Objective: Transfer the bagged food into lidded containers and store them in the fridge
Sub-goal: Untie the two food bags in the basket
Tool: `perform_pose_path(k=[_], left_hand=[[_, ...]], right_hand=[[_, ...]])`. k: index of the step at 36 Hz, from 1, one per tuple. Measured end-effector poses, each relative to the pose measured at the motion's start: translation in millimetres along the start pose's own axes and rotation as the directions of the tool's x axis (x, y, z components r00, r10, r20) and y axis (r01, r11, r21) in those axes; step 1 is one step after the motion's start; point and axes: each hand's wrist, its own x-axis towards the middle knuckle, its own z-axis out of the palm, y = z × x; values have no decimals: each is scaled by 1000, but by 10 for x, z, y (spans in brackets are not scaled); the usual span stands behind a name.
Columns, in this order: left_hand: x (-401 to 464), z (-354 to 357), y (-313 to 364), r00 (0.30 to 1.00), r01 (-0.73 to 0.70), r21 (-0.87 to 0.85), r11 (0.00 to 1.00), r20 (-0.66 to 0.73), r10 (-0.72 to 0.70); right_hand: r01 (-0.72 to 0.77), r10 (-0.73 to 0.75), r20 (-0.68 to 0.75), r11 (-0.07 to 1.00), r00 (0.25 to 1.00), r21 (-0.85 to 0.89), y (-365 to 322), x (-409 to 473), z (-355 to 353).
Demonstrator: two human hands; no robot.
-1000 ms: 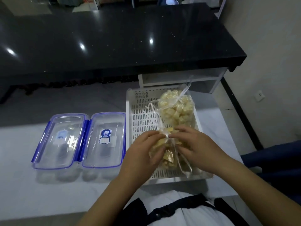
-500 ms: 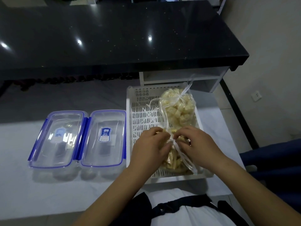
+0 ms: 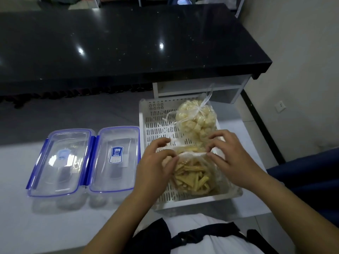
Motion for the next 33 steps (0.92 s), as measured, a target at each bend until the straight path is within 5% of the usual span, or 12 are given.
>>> perform_pose_path(k=[6, 11, 20, 27, 33], left_hand=[[-22, -121, -72, 994, 69, -58, 996, 89, -63], [97, -87, 67, 975, -35, -74, 997, 217, 50], [423, 71, 318, 888, -157, 46, 987, 444, 120], [443, 31, 273, 911, -195, 74, 978, 382, 153], [399, -220, 258, 986, -164, -35, 986, -18, 163]], right_hand=[[-66, 56, 71, 987, 996, 147, 28, -75, -88], [-90, 60, 179, 981, 982, 171, -87, -40, -36], [-69, 67, 42, 997, 997, 34, -172, 51, 50], [-69, 71, 30, 996, 997, -48, -172, 41, 67], [-132, 132, 16, 954, 991, 268, -245, -50, -212]])
